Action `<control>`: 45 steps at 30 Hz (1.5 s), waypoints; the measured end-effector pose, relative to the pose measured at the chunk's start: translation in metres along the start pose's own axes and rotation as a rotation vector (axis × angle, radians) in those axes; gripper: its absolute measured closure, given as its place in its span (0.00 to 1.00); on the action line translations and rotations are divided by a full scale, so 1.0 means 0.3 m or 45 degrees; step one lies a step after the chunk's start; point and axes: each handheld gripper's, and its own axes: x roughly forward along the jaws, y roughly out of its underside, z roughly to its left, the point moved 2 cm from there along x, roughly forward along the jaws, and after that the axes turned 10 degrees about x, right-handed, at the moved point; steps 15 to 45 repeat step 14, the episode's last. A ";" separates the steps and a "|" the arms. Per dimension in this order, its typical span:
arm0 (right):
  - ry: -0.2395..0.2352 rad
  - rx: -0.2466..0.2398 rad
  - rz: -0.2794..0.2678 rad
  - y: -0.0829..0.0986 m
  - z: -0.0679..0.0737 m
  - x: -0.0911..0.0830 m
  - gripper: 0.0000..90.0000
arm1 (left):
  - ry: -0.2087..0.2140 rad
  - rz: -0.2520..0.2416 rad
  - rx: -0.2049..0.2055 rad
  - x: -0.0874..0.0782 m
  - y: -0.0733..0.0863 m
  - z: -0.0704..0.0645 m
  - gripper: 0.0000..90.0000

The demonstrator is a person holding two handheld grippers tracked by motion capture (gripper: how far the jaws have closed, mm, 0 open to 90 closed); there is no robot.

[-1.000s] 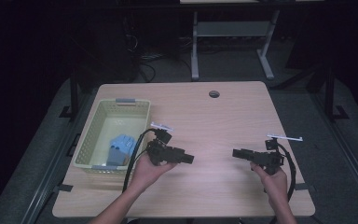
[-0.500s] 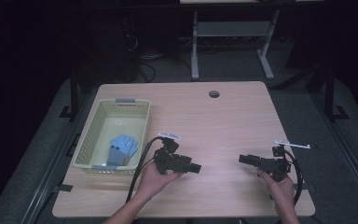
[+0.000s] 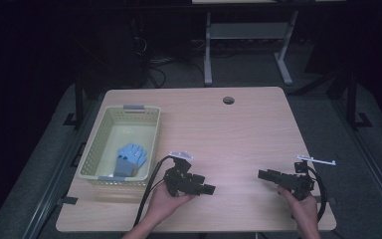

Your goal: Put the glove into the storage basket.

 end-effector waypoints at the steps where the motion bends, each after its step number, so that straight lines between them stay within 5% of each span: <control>1: 0.003 0.004 0.004 0.004 -0.001 0.001 0.36 | 0.004 0.001 -0.003 0.001 0.008 -0.002 0.35; 14: -0.010 -0.048 -0.034 0.046 0.011 0.011 0.33 | 0.073 0.021 -0.024 0.006 0.061 -0.026 0.33; 45: -0.010 -0.048 -0.034 0.046 0.011 0.011 0.33 | 0.073 0.021 -0.024 0.006 0.061 -0.026 0.33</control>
